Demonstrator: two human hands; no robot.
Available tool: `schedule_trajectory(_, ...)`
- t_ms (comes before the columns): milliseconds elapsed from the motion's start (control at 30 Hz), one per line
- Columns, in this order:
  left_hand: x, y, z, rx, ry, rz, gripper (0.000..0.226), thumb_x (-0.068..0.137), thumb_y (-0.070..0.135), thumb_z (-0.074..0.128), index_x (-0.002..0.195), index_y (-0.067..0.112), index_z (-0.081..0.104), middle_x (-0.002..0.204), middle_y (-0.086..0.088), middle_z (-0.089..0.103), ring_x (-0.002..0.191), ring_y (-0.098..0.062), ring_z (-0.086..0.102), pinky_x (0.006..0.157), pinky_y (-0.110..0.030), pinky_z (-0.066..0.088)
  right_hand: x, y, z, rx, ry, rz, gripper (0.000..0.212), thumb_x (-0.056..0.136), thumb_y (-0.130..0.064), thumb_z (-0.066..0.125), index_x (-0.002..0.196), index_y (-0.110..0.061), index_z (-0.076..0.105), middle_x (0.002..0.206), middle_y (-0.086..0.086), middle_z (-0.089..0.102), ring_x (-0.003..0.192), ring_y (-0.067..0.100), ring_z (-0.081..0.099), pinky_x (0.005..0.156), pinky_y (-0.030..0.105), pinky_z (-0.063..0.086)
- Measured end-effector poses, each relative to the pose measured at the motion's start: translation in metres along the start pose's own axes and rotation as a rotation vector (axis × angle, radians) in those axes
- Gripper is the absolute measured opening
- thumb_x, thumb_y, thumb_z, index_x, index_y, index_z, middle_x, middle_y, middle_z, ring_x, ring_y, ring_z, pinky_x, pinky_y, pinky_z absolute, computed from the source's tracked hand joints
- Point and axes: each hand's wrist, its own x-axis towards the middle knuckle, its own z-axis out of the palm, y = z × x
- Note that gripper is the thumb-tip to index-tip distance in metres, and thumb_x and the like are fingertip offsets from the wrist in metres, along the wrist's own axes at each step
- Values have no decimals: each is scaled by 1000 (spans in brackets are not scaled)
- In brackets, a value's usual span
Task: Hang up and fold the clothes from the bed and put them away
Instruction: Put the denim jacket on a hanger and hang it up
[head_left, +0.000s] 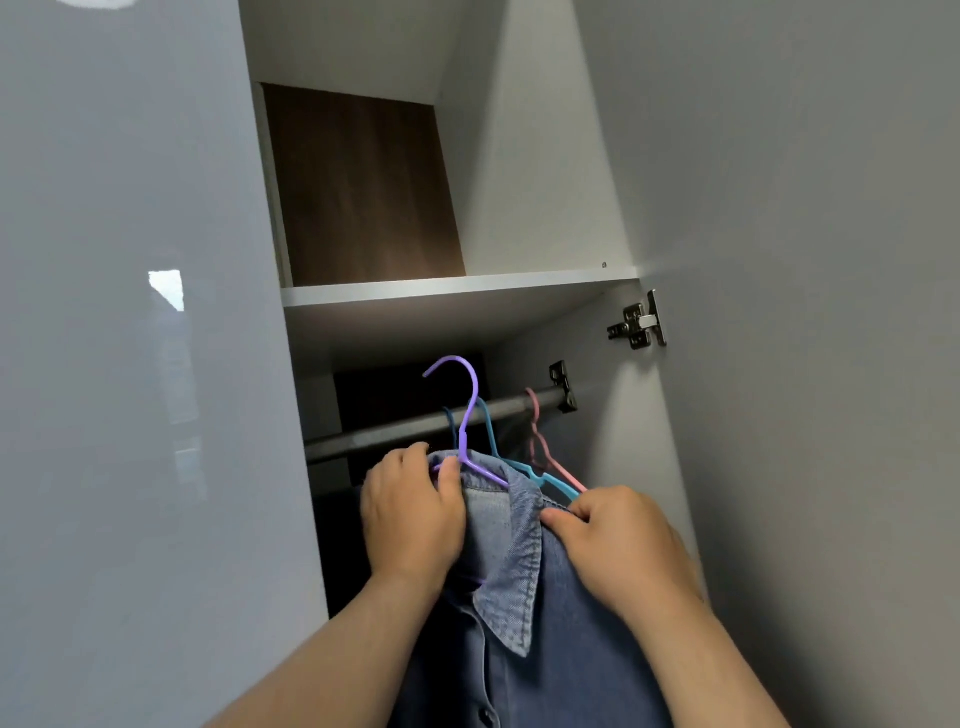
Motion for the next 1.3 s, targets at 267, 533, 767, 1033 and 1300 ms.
schedule_trajectory(267,57,-13,16,-53,104,-206,47,98,29,54,141,10,50,152,-15,42,140,-35,34,114,-44,29,9,2,11,-6,8,73,48,86,-67,57,73,-21,64,67,-7,60,66,19,58,57,27,43)
schedule_trajectory(533,94,-23,39,232,-13,-181,63,96,46,50,150,15,36,161,-11,26,150,-30,15,122,-44,10,12,1,10,-66,46,51,49,86,-71,50,81,-24,62,65,-9,48,67,22,49,60,29,39)
schedule_trajectory(767,116,-26,46,485,-248,-435,57,93,35,42,147,14,40,158,-12,27,148,-34,13,119,-52,12,10,5,31,-82,25,63,50,85,-72,49,87,-24,60,80,-5,58,88,25,64,66,30,43)
schedule_trajectory(1033,117,-31,58,560,-355,-389,36,90,27,43,123,26,57,131,-6,53,132,-29,37,116,-60,6,22,9,52,-79,35,89,48,87,-69,49,86,-23,61,75,-6,54,87,25,63,65,30,40)
schedule_trajectory(1300,115,-37,60,480,-291,-364,27,94,25,41,114,28,59,124,-6,54,129,-28,39,117,-61,-1,31,-7,68,-36,-25,139,44,89,-63,54,85,-20,64,82,-4,63,94,29,63,72,31,46)
